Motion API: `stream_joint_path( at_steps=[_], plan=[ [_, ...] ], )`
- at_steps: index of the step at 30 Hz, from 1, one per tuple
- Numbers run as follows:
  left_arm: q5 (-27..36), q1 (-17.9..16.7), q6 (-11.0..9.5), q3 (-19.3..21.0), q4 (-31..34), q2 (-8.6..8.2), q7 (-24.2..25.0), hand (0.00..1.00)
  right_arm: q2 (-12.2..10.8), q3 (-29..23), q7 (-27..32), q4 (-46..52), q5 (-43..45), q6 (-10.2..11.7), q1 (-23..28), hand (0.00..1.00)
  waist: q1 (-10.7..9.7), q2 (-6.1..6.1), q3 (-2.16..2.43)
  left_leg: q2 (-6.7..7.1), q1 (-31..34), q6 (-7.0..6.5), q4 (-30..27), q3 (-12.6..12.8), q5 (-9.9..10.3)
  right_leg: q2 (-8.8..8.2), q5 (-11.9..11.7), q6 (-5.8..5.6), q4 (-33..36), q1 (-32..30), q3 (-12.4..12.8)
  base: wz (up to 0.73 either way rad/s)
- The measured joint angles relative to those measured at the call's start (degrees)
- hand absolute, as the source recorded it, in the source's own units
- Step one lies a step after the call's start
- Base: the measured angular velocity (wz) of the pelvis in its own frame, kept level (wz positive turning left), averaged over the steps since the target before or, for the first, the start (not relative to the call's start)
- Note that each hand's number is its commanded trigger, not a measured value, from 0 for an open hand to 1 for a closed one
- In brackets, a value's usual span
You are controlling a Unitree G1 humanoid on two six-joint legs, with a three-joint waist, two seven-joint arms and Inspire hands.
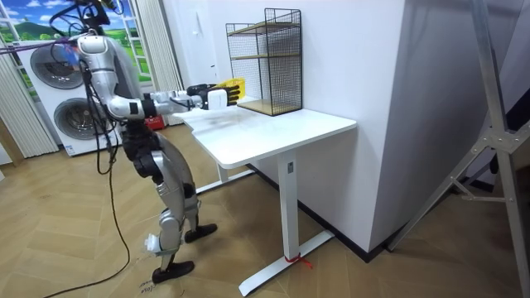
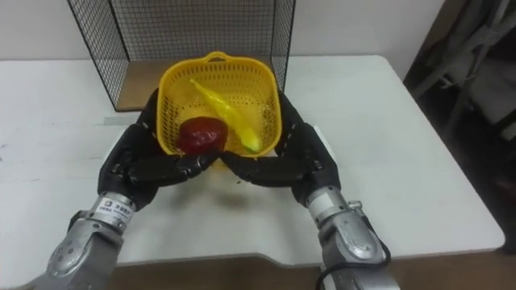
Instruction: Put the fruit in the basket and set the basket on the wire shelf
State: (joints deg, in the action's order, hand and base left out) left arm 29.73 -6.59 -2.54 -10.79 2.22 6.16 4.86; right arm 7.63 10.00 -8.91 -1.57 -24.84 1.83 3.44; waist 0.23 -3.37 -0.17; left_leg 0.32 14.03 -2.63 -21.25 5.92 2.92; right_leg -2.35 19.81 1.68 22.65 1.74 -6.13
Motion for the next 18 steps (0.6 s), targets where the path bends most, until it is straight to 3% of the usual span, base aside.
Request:
stream_joint_path(
  at_steps=[8, 12, 14, 15, 18],
  plan=[
    [0.0, 0.4, -0.1, 0.0, 0.2, -0.50, 0.0, 0.00, 0.0, -0.3, 0.2, 1.2, 0.9, 0.0, 0.0, 0.00, 0.0, -0.53, -0.31, 3.27, 0.0, -1.31, -0.4, 0.0, 2.6, -3.12, 2.2, -1.95, -0.1, 0.9, -0.5, 0.09],
    [0.0, 0.9, -0.6, 0.4, 0.2, -0.59, 0.4, 0.00, -0.2, -0.5, 0.3, 2.0, 0.7, 0.0, -0.1, 0.00, 0.2, -0.94, -0.64, 5.33, -0.2, -2.65, -2.7, 0.3, 6.3, -5.67, 4.2, -3.87, 5.7, 0.9, -2.0, 0.09],
    [0.0, 0.9, -0.6, 0.4, 0.2, -0.41, 0.4, 0.00, -0.4, -0.4, 0.7, 2.1, 1.2, 0.0, -0.1, 0.00, 0.3, -1.07, -0.73, 5.81, -1.0, -3.53, -3.7, 1.3, 7.5, -7.42, 3.6, -4.67, 14.3, -2.2, -1.9, 0.03],
    [0.0, 0.9, -0.6, 0.5, 0.3, -0.40, 0.4, 0.00, -0.4, -0.4, 0.8, 2.1, 1.3, 0.0, -0.2, 0.00, 0.6, -1.00, -0.77, 6.05, -2.0, -4.06, -4.3, 1.5, 8.6, -8.47, 2.3, -5.52, 19.0, -3.8, -1.9, -0.06],
    [-0.1, 0.9, -1.0, 0.1, 1.1, -0.50, 0.4, 0.00, -0.4, -0.6, 1.2, 2.1, 1.9, 0.6, -0.2, 0.00, 0.0, 0.23, -1.17, 6.18, -4.4, -5.16, -4.1, 0.5, 10.4, -8.74, -2.3, -5.79, 25.1, -5.8, -2.0, -0.01]
  ],
)
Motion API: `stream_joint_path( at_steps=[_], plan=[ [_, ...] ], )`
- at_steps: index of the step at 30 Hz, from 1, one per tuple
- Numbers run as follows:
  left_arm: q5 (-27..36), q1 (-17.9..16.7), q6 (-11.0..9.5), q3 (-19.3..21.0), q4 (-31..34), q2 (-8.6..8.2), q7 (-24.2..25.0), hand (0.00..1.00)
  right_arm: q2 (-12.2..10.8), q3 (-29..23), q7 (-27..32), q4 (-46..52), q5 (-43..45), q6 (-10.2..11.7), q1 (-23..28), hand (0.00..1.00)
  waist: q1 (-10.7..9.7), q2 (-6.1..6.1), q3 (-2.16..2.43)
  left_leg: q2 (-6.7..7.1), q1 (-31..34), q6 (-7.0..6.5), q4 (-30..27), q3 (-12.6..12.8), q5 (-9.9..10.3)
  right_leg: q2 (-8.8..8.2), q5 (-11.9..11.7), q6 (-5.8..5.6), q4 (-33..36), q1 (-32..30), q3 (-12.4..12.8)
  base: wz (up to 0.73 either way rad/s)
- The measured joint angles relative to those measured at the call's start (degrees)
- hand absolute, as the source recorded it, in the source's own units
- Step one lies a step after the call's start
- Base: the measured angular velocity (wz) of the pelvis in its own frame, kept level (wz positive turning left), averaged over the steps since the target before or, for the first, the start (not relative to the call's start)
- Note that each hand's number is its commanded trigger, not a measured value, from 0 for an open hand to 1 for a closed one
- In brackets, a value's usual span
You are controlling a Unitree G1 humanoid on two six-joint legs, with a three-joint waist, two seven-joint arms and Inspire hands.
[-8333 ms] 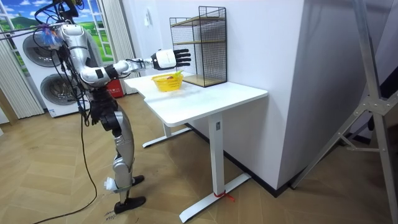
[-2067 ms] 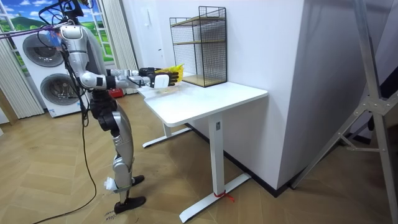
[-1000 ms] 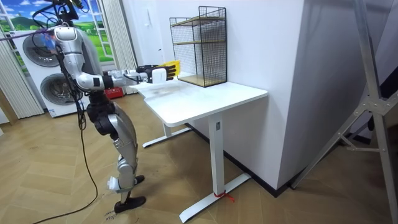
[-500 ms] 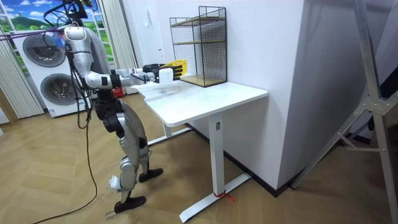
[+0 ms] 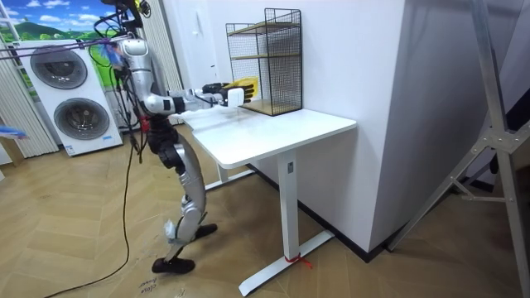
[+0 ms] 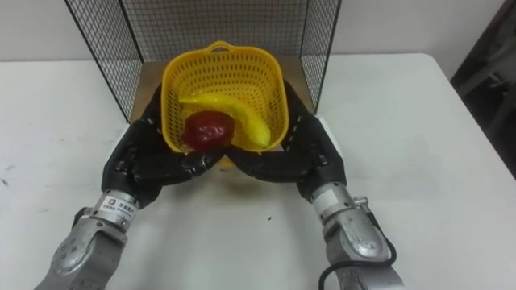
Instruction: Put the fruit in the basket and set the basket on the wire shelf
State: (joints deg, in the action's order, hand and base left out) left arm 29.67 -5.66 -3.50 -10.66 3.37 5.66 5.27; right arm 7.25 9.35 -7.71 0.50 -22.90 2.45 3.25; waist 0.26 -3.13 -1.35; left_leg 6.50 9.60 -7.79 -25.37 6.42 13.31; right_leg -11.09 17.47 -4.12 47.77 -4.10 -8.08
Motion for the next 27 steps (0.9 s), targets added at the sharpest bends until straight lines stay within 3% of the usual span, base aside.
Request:
stream_joint_path(
  at_steps=[1, 2, 5, 6, 7, 8, 9, 16, 23, 27],
  plan=[
    [0.0, 0.4, -0.3, 0.1, 0.0, -0.12, -0.1, 0.00, -0.4, -0.2, 0.0, 0.0, 0.3, 0.3, -0.2, 0.00, 0.2, 0.50, 0.10, -0.10, -0.4, -0.22, 0.8, -0.4, 0.1, 0.30, 0.8, -0.20, -0.2, -1.7, 0.1, 0.00],
    [0.1, 0.9, -0.4, 0.2, 0.0, -0.04, -0.2, 0.00, -0.4, -0.1, 0.0, 0.0, 0.1, 0.4, -0.4, 0.00, 0.1, 0.81, -0.01, -0.25, -1.0, -0.56, 1.8, -0.4, 0.0, 0.65, 2.4, 0.42, -0.9, -3.6, 0.1, 0.00],
    [-0.2, 0.8, -0.4, 0.0, -0.2, 0.37, -0.2, 0.00, -0.2, -0.1, 0.0, -0.7, -0.1, 0.4, -0.1, 0.00, 0.0, 0.89, -0.04, -0.33, -4.0, -0.83, 4.2, -0.5, -0.2, 2.37, 3.1, 0.86, -8.3, -5.1, 0.2, 0.04],
    [-0.5, 1.0, -0.4, 0.0, -0.2, 0.37, -0.2, 0.00, -0.3, 0.0, 0.1, -0.8, -0.1, 0.4, -0.1, 0.00, -0.1, 0.81, 0.00, -0.26, -5.2, -0.88, 5.0, -0.6, -0.1, 3.19, 2.3, 1.59, -13.7, -5.0, 0.2, 0.09],
    [-0.6, 1.1, -0.4, 0.0, -0.2, 0.38, -0.2, 0.00, -0.3, 0.0, 0.1, -0.8, 0.0, 0.4, -0.2, 0.00, -0.2, 0.73, 0.00, -0.04, -6.2, -0.84, 5.7, -0.9, -0.1, 3.91, -1.0, 2.00, -19.0, -5.1, 0.6, 0.17],
    [-0.6, 1.1, -0.4, 0.0, -0.4, 0.36, -0.2, 0.00, -0.2, 0.0, 0.2, -0.9, 0.0, 0.4, -0.1, 0.00, -0.3, 0.81, 0.06, 0.07, -6.6, -0.78, 5.8, -1.4, 0.0, 4.42, -3.5, 2.33, -19.7, -4.9, 1.2, 0.22],
    [-0.6, 1.1, -0.4, -0.2, -0.6, 0.34, -0.2, 0.00, 0.2, 0.2, 0.2, -1.1, 0.0, 0.4, -0.2, 0.00, -0.8, 1.10, 0.36, -0.11, -7.3, -0.70, 6.7, -2.0, -0.1, 4.91, -3.9, 2.24, -21.1, -4.0, 1.3, 0.12],
    [-1.1, 2.3, 1.1, 0.0, -0.6, 0.41, -1.2, 0.00, 0.0, 0.3, 0.8, -1.1, -0.1, -0.7, -1.8, 0.00, -1.1, 1.28, 0.25, -1.60, -8.1, -0.18, 8.8, -1.5, -0.4, 7.19, -6.5, 2.70, -25.7, -1.9, 1.5, -0.06],
    [-1.1, 3.6, 1.6, 0.1, -0.6, 0.66, -1.4, 0.00, 0.0, 0.2, 0.8, -2.3, -4.2, -0.8, -2.3, 0.00, -1.4, 1.38, 0.28, -2.35, -9.5, 0.18, 9.9, -1.3, -0.7, 8.22, -8.2, 3.01, -29.1, 0.4, 1.2, -0.04],
    [-1.1, 5.7, 3.4, 0.4, -2.8, 0.40, -1.8, 0.00, -0.1, -0.4, 1.2, -6.1, -3.7, -1.0, -4.8, 0.00, -1.6, 1.50, 0.22, -2.83, -10.0, 0.31, 10.0, -1.2, -0.8, 8.68, -9.2, 3.16, -31.0, 1.8, 0.9, 0.00]
  ],
)
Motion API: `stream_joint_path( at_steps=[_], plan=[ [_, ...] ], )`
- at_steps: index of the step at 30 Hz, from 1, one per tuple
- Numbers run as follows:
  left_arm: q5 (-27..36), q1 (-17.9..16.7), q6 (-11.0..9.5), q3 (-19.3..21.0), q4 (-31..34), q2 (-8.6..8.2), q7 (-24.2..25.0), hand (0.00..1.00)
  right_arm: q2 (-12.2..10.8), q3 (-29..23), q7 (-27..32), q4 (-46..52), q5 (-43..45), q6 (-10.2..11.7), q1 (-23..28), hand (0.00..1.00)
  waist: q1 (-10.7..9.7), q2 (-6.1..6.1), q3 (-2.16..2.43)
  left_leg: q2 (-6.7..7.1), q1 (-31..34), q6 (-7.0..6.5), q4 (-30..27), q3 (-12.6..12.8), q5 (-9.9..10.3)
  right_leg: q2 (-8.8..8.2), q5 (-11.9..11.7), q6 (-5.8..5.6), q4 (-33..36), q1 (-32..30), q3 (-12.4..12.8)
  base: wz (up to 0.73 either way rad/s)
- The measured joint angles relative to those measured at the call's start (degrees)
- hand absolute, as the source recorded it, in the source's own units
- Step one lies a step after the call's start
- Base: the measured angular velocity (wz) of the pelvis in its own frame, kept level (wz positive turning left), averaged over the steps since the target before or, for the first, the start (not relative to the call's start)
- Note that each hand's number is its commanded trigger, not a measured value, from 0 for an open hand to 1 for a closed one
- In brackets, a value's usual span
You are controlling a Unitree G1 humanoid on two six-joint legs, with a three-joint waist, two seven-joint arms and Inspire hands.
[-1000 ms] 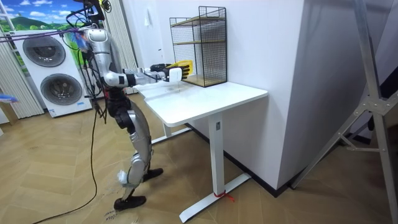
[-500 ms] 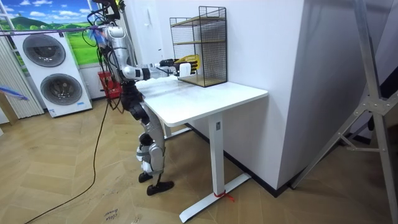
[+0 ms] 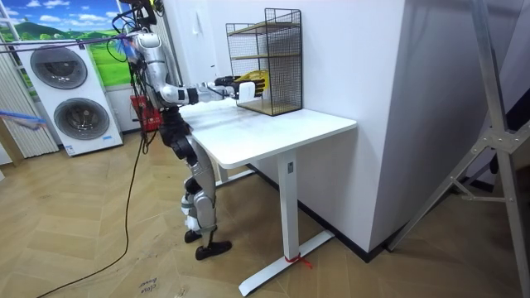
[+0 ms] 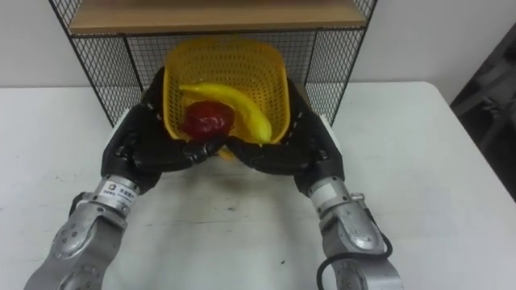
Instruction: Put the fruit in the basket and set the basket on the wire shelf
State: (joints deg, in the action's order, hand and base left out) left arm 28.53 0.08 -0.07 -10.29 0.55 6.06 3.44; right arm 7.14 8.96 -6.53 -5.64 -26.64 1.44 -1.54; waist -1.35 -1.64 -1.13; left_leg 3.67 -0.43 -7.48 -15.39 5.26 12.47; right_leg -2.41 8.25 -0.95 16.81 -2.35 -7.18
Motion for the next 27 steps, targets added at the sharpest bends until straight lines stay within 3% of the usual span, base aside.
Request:
stream_joint_path(
  at_steps=[6, 10, 13, 21, 27],
  plan=[
    [-0.1, 8.4, 1.3, 0.2, -10.7, -0.46, -2.2, 0.00, 0.0, -0.2, 2.8, -4.7, 0.2, -2.3, -6.3, 0.00, 0.1, 0.19, -0.07, -0.37, -0.2, 0.18, 0.2, 0.0, -0.1, 0.66, -0.9, 0.15, -1.6, 0.8, 0.8, 0.00],
    [0.1, 13.7, 2.8, 1.1, -15.0, -2.54, -5.4, 0.00, -0.6, -0.1, 5.5, -7.6, -0.1, -3.1, -11.6, 0.00, 0.3, 0.26, -0.11, -0.85, -0.2, 0.29, 0.4, 0.3, -0.2, 1.21, -2.3, 0.31, -4.1, 1.8, 0.5, -0.04],
    [1.2, 17.3, 4.7, 1.7, -18.4, -2.93, -6.9, 0.00, -0.9, -0.2, 7.1, -11.6, -1.8, -4.9, -15.1, 0.00, 0.4, 0.31, -0.09, -0.90, -0.4, 0.37, 0.6, 0.4, -0.3, 1.32, -2.5, 0.33, -4.4, 1.9, 0.6, -0.01],
    [1.4, 21.6, 10.3, 3.5, -24.0, -3.82, -9.3, 0.00, -1.0, -0.3, 8.9, -17.3, -5.1, -10.8, -20.2, 0.00, 0.3, 0.52, -0.03, -0.93, -0.1, 0.52, 1.0, 0.5, -0.5, 1.33, -2.5, 0.37, -4.2, 1.3, 0.6, 0.00],
    [3.5, 23.4, 13.9, 5.7, -27.1, -4.06, -10.8, 0.00, -1.1, -0.3, 9.6, -23.9, -6.7, -13.7, -24.5, 0.00, 0.3, 1.44, 0.55, -0.92, -0.4, 0.58, 0.9, 0.6, -0.7, 0.95, -2.5, 0.42, -4.3, 1.4, 0.6, 0.00]
  ],
)
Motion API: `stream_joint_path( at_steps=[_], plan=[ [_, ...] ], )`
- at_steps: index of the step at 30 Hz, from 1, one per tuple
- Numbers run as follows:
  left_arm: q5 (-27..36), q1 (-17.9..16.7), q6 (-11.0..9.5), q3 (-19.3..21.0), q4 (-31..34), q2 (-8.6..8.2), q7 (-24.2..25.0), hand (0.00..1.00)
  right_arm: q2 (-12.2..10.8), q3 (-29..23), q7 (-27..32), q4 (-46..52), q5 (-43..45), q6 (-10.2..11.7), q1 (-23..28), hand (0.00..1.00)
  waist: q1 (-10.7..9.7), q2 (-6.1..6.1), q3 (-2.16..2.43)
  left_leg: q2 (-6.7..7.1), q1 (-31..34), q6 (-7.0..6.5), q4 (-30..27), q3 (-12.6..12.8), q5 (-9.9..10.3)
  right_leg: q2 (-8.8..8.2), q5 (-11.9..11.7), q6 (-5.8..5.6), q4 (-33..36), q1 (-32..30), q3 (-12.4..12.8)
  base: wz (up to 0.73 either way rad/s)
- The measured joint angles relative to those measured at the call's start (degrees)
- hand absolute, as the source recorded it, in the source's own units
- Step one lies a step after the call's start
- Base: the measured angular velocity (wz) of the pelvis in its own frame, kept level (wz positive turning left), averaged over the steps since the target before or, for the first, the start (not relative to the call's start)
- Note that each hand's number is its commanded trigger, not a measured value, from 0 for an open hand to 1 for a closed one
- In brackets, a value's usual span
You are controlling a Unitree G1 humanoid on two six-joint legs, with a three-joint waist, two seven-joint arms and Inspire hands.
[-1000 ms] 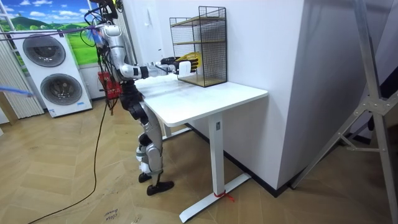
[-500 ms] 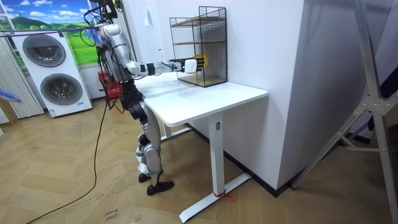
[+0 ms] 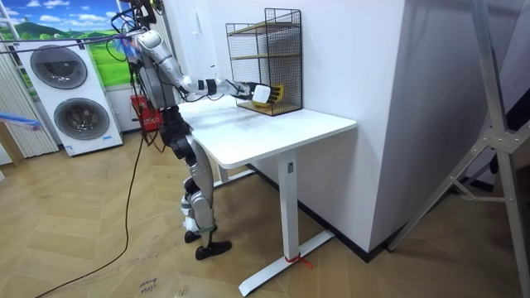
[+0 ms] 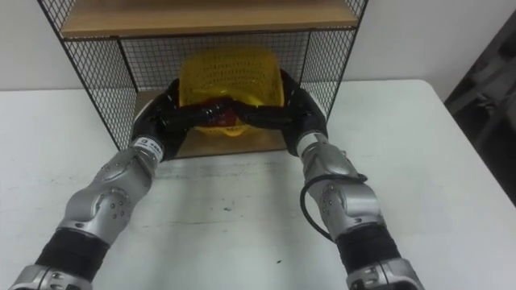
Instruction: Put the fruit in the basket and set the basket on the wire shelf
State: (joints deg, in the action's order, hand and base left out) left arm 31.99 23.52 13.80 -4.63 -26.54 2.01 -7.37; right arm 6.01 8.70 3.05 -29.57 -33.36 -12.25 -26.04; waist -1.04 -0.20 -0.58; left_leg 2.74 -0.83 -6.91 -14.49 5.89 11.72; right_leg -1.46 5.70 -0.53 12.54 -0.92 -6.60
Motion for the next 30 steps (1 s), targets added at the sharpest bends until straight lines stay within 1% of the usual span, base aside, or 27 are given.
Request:
stream_joint_path(
  at_steps=[3, 5, 7, 9, 11, 13, 15, 18, 23, 25, 27, 30],
  plan=[
    [0.0, 0.2, 1.1, 0.6, -0.3, 0.02, -0.8, 0.00, -0.3, -0.3, 0.1, -1.3, -2.5, -0.4, -0.1, 0.00, 0.0, 0.28, 0.02, -0.02, -0.6, 0.04, 0.2, 0.0, 0.0, 0.02, 0.0, 0.01, 0.0, 0.5, 0.1, 0.00],
    [0.0, 0.5, 1.4, 0.6, -1.0, 0.01, -0.9, 0.00, -0.7, -0.9, 0.1, -2.3, -3.7, -0.4, -0.2, 0.00, 0.0, 0.32, -0.01, -0.01, -1.1, 0.08, 0.8, 0.0, 0.0, 0.02, 0.0, 0.02, 0.0, 0.9, 0.0, 0.00],
    [-0.1, 1.5, 1.5, 1.1, -3.0, -0.11, -0.9, 0.00, -1.7, -1.4, 0.1, -5.1, -6.0, -0.4, -1.4, 0.00, -0.2, 0.32, -0.01, 0.01, -1.9, 0.10, 1.2, 0.0, -0.1, 0.01, 0.0, 0.03, 0.0, 1.6, 0.0, 0.00],
    [0.0, 2.8, 1.6, 1.2, -5.1, -0.16, -0.9, 0.00, -1.9, -1.7, 0.1, -7.9, -7.3, -0.4, -2.9, 0.00, -0.1, 0.32, -0.03, 0.02, -2.3, 0.11, 1.2, 0.0, -0.2, 0.02, 0.0, 0.04, 0.0, 1.9, -0.1, 0.02],
    [0.3, 3.7, 1.7, 1.7, -6.4, -0.09, -0.9, 0.00, -2.5, -3.4, 0.6, -11.9, -10.0, -0.4, -4.9, 0.00, -0.1, 0.26, -0.06, 0.07, -2.6, 0.13, 1.6, -0.1, -0.4, 0.00, 0.0, 0.04, 0.0, 2.2, -0.2, 0.02],
    [1.4, 4.1, 1.7, 1.9, -7.2, 0.16, -0.9, 0.00, -2.5, -3.8, 1.2, -13.6, -11.8, -0.4, -5.6, 0.00, -0.1, 0.20, -0.10, 0.13, -2.7, 0.12, 1.9, -0.3, -0.6, -0.02, 0.0, 0.06, -0.1, 2.2, -0.5, 0.04],
    [2.4, 4.1, 1.7, 2.1, -7.4, 0.48, -0.9, 0.00, -2.4, -3.8, 1.2, -14.3, -11.9, -0.3, -5.9, 0.00, -0.2, 0.14, -0.13, 0.13, -2.8, 0.15, 1.9, -0.5, -0.6, 0.01, 0.0, 0.07, -0.1, 2.3, -0.7, 0.05],
    [2.3, 4.1, 1.7, 2.1, -7.7, 0.93, -0.9, 0.00, -2.1, -3.8, 1.2, -14.9, -11.9, -0.2, -5.9, 0.00, -0.4, -0.14, -0.21, 0.13, -2.8, 0.18, 1.9, -0.7, -0.6, 0.02, -0.1, 0.23, -0.8, 2.8, -1.4, 0.05],
    [2.2, 4.1, 1.7, 2.2, -7.7, 1.34, -1.1, 0.00, -1.7, -3.8, 1.0, -15.0, -11.7, -0.3, -5.8, 0.00, -0.6, -0.36, -0.19, 0.16, -2.6, 0.19, 1.8, -1.1, -0.6, 0.08, -0.1, 0.28, -1.0, 2.8, -1.7, 0.05],
    [2.2, 4.1, 1.8, 2.3, -7.6, 1.45, -1.2, 0.00, -1.4, -4.0, 0.9, -15.0, -11.2, -0.3, -5.8, 0.00, -0.9, -0.36, -0.10, 0.17, -2.2, 0.20, 1.6, -1.4, -0.6, -0.03, -0.2, 0.29, -1.0, 2.7, -2.3, 0.08],
    [2.2, 4.1, 2.0, 2.6, -7.2, 1.44, -1.3, 0.00, -1.5, -4.6, 0.8, -15.0, -10.8, -0.4, -5.8, 0.00, -0.9, -0.31, 0.15, 0.17, -1.7, 0.23, 1.6, -1.5, -0.6, -0.07, -0.2, 0.32, -0.9, 2.2, -2.4, 0.02],
    [2.2, 4.2, 2.3, 2.7, -6.0, 1.45, -2.2, 0.00, -1.5, -5.6, 0.4, -15.0, -10.8, -0.4, -5.8, 0.00, -0.9, -0.28, 0.19, 0.16, -1.4, 0.28, 1.2, -1.5, -0.7, -0.07, -0.2, 0.38, -0.9, 1.9, -2.4, 0.00]
  ],
)
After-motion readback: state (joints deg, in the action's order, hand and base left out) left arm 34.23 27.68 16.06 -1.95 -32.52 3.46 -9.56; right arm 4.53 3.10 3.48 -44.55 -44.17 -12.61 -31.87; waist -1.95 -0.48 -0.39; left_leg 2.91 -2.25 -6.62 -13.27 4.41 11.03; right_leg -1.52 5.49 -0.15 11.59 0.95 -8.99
